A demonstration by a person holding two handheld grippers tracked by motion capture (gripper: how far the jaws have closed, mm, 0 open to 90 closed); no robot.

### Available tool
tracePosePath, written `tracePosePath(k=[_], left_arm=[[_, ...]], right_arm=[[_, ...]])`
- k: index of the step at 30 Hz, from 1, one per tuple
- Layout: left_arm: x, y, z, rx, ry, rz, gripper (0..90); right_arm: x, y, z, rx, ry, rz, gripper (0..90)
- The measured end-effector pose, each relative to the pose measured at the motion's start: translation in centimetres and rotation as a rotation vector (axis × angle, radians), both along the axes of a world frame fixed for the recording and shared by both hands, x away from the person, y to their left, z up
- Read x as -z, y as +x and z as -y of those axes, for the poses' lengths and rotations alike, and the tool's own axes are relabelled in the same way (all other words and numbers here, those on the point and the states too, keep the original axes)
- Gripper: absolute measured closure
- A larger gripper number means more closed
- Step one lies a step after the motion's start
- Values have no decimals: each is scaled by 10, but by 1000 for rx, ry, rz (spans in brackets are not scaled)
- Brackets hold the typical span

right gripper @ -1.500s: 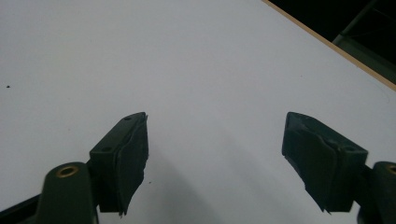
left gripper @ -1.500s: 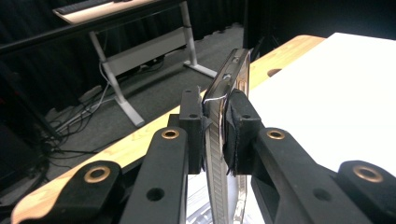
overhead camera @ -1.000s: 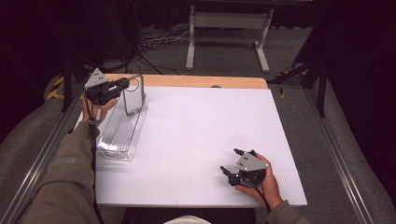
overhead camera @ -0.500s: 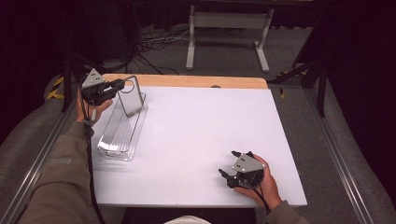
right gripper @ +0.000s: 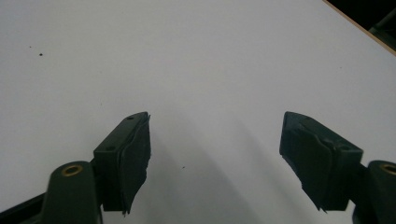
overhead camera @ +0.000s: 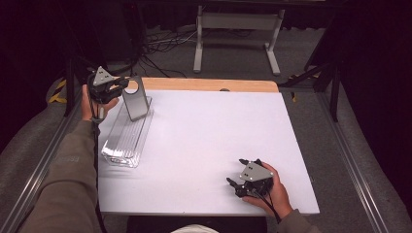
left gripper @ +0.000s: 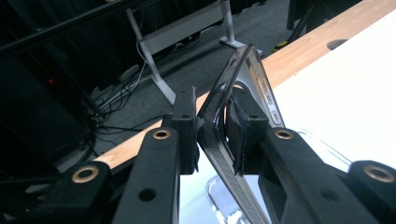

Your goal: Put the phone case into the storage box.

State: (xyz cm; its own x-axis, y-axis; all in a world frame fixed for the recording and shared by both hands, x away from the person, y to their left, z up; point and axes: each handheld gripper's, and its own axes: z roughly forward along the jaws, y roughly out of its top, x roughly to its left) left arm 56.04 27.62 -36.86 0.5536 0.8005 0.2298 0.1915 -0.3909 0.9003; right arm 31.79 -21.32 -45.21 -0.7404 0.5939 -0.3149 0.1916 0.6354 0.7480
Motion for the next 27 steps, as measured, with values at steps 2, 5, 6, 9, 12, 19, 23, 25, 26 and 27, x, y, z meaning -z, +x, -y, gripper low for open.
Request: tracePosePath(k=[2, 5, 6, 9, 12, 19, 23, 25, 26, 27], left_arm=[[-4, 1, 4, 41, -11, 1, 758], [-7, -1, 11, 90, 4, 14, 763], [-8, -1, 12, 101, 7, 14, 765], [-11, -4, 16, 148, 4, 24, 769], [-14, -6, 15, 175, 1, 37, 772], [-5, 3, 13, 54, 68, 15, 691], [-1, 9, 14, -7, 102, 5, 621], [-1, 10, 15, -30, 109, 2, 564], [-1, 10, 15, -39, 111, 1, 515], [-1, 11, 16, -51, 111, 7, 497]], right_arm=[[0, 0, 0, -2, -1, -1, 258], [0, -1, 1, -6, -2, -6, 266], [0, -1, 1, -8, -5, -6, 266], [1, -1, 1, -4, -5, -10, 266], [1, -2, 1, -7, -8, -7, 265], [2, -2, -1, -12, -13, -22, 267], [4, -2, -3, -35, -33, -34, 273], [6, -2, -5, -40, -37, -39, 273], [6, -2, -5, -40, -39, -44, 272], [6, -2, -5, -41, -39, -44, 272]])
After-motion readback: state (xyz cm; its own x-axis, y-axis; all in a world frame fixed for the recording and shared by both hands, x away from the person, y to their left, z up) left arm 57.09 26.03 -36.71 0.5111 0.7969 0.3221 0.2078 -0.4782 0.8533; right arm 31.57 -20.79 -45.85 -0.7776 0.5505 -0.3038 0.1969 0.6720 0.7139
